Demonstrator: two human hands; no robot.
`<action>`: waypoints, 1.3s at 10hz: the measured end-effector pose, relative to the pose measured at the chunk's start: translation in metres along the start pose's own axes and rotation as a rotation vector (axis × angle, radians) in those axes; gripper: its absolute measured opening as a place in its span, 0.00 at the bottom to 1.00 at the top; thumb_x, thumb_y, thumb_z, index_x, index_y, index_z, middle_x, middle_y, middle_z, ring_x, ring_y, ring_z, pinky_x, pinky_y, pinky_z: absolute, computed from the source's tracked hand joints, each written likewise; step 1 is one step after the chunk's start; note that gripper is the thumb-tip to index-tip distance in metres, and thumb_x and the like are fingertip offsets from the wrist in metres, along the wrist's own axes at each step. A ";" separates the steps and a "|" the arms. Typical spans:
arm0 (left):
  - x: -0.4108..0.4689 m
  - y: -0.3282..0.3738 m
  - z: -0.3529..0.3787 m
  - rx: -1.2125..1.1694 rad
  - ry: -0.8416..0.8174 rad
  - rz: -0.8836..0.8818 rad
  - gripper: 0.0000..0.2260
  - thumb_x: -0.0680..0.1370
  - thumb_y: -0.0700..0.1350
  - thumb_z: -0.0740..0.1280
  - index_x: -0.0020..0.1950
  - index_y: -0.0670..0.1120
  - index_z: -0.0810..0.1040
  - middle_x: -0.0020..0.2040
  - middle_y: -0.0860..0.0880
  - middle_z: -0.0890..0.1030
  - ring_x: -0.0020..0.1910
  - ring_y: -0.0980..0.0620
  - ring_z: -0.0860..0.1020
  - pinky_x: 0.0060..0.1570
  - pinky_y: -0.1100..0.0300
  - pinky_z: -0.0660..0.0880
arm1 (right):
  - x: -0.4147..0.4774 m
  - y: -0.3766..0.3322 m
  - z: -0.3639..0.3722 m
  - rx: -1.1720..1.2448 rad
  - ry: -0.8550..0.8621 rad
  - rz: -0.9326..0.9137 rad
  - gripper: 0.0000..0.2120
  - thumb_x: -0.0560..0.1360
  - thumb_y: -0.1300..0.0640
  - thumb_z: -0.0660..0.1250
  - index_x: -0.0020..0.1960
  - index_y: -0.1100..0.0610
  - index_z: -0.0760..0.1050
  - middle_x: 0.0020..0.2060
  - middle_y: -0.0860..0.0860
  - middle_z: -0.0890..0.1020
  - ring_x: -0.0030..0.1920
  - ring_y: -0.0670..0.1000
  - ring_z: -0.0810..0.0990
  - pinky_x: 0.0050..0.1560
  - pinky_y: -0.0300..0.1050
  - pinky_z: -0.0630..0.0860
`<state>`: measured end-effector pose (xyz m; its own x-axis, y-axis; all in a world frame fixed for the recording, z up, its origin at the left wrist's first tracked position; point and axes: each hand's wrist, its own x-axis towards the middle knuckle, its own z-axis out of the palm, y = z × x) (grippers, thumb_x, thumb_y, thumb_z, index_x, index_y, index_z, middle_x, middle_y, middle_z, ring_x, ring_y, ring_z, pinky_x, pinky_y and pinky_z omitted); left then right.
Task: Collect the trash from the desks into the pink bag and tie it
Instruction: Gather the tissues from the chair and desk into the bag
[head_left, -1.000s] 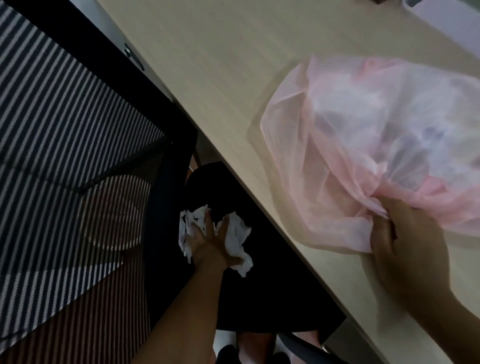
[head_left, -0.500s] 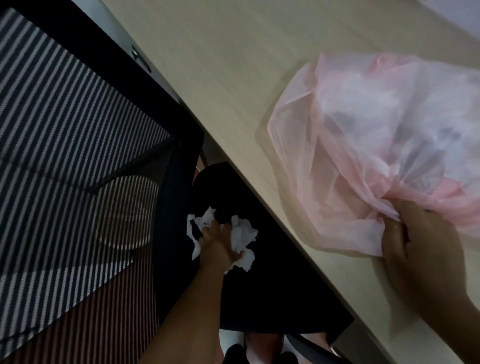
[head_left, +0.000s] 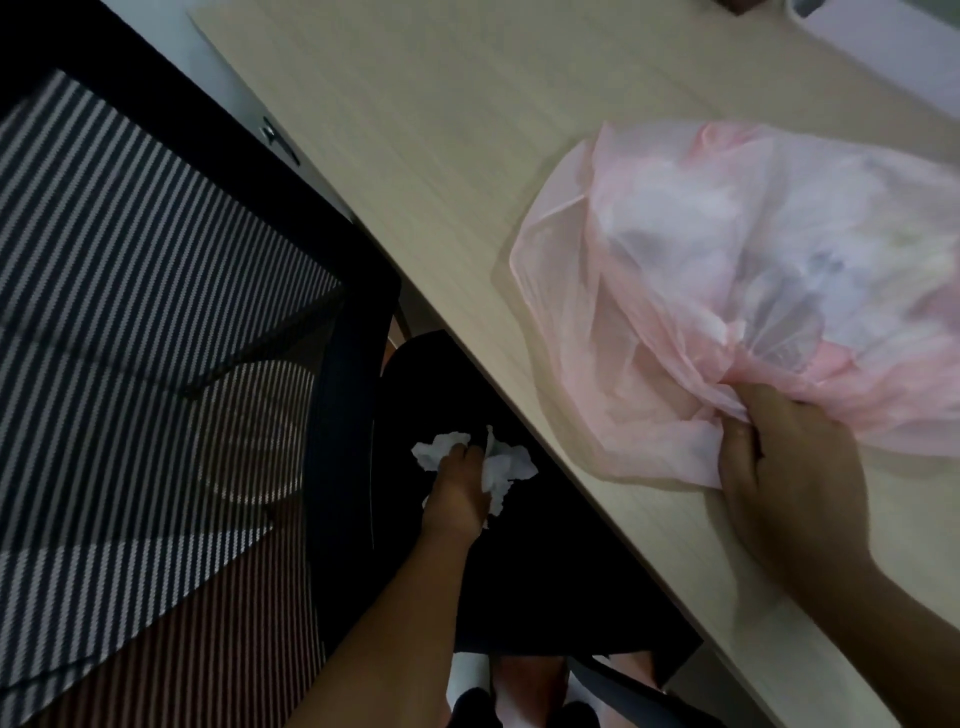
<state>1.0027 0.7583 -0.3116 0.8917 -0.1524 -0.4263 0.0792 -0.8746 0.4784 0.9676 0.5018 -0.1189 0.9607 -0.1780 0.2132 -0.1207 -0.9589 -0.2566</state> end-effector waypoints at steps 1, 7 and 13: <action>-0.013 0.005 -0.015 -0.074 0.008 -0.041 0.17 0.74 0.36 0.69 0.62 0.42 0.73 0.61 0.40 0.72 0.58 0.41 0.74 0.55 0.52 0.73 | 0.000 0.002 0.000 -0.037 0.018 0.021 0.15 0.74 0.57 0.56 0.52 0.59 0.79 0.36 0.59 0.82 0.35 0.63 0.78 0.37 0.53 0.69; -0.086 0.137 -0.246 -0.154 0.270 0.196 0.03 0.72 0.40 0.68 0.44 0.42 0.76 0.43 0.48 0.80 0.42 0.49 0.78 0.36 0.58 0.73 | 0.024 -0.010 -0.115 0.488 0.098 0.340 0.11 0.81 0.62 0.54 0.58 0.57 0.74 0.46 0.56 0.82 0.46 0.60 0.80 0.44 0.47 0.71; -0.095 0.348 -0.216 -0.187 -0.373 0.468 0.36 0.63 0.65 0.68 0.70 0.56 0.71 0.65 0.54 0.77 0.64 0.51 0.74 0.64 0.53 0.69 | 0.040 -0.005 -0.238 0.738 0.340 0.426 0.12 0.80 0.59 0.53 0.47 0.53 0.75 0.38 0.50 0.79 0.34 0.42 0.74 0.33 0.33 0.70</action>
<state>1.0417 0.5678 0.0618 0.6379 -0.6796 -0.3623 -0.1749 -0.5860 0.7912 0.9470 0.4470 0.1158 0.7319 -0.6519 0.1985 -0.1453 -0.4339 -0.8891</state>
